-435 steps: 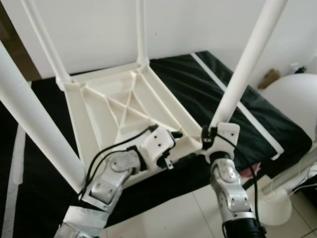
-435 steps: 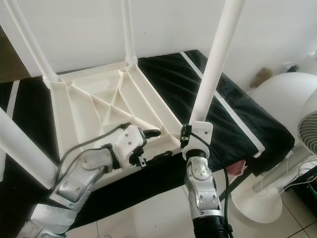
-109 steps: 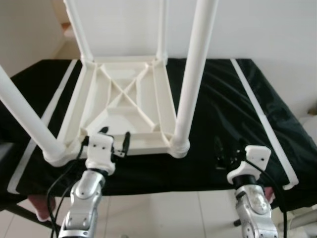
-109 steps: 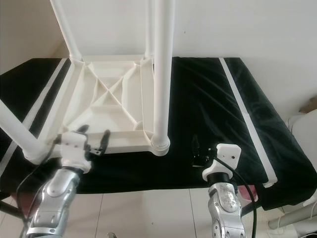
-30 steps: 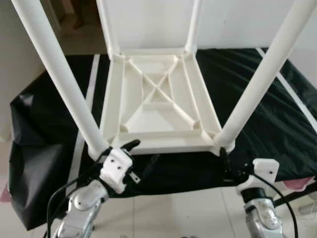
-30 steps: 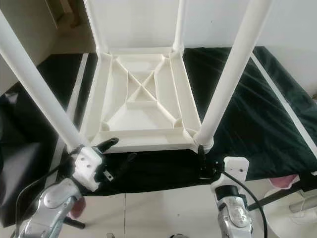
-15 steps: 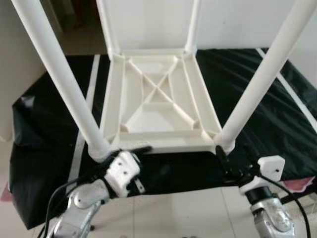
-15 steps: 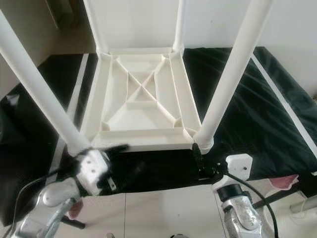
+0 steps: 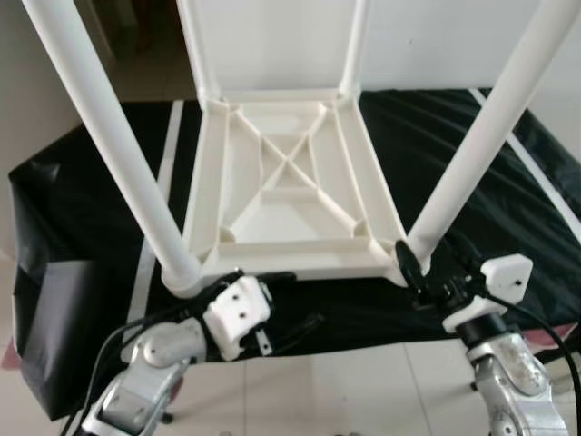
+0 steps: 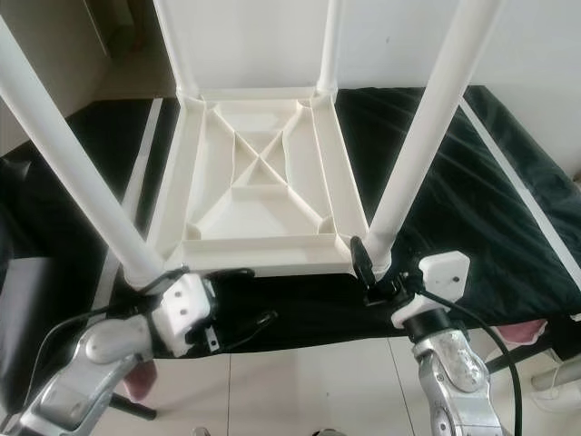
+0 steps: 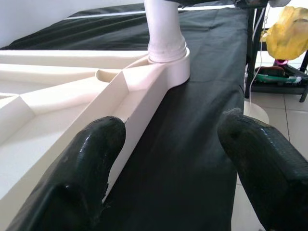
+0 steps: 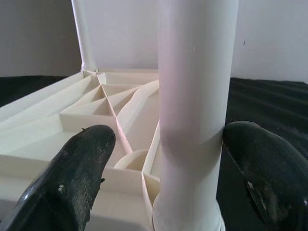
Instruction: Building children table
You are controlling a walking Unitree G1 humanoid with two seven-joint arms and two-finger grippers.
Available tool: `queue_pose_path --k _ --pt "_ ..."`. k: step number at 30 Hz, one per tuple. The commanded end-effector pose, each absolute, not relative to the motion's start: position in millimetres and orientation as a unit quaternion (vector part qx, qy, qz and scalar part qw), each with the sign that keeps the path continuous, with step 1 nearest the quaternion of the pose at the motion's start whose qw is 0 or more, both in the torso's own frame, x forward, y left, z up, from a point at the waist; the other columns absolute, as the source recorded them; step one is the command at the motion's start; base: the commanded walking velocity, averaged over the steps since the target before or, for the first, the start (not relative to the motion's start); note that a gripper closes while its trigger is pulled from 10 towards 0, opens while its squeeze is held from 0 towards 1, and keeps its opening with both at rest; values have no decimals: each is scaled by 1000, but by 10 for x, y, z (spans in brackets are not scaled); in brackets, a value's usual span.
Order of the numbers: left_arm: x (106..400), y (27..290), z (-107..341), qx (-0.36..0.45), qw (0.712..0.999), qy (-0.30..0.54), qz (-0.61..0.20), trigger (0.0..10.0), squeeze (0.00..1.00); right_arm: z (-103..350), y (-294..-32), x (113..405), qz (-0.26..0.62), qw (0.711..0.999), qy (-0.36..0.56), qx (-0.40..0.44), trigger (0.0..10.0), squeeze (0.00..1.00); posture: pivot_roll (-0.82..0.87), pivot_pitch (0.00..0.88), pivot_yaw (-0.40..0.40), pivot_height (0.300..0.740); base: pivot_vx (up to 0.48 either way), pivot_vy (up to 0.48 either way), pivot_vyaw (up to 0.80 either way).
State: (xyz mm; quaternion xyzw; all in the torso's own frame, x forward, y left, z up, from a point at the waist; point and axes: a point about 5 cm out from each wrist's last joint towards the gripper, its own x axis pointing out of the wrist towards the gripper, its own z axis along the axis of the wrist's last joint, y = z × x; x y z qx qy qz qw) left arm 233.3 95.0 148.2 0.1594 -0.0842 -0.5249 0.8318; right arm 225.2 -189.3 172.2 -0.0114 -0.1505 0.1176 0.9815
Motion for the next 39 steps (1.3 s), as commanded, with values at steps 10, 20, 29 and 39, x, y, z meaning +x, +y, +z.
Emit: queue_pose_path --k 10,20,29,39 --pt "2292 833 1474 134 795 -69 -588 10000 0 1835 -1906 2493 73 982 -171 -28 10000 0 -29 64 -2 740 0 0 0" --pt "2315 813 1504 125 797 -70 -587 10000 0 1785 -1887 2602 46 986 -157 -30 10000 0 -27 53 -2 740 0 0 0" --pt "2381 795 1537 120 799 -75 -584 10000 0 1848 -1875 2754 27 986 -165 -24 10000 0 -31 33 0 740 0 0 0" --pt "2414 744 1597 119 797 -82 -586 10000 0 1897 -1869 2923 7 988 -152 -22 10000 0 -30 31 -1 740 0 0 0"
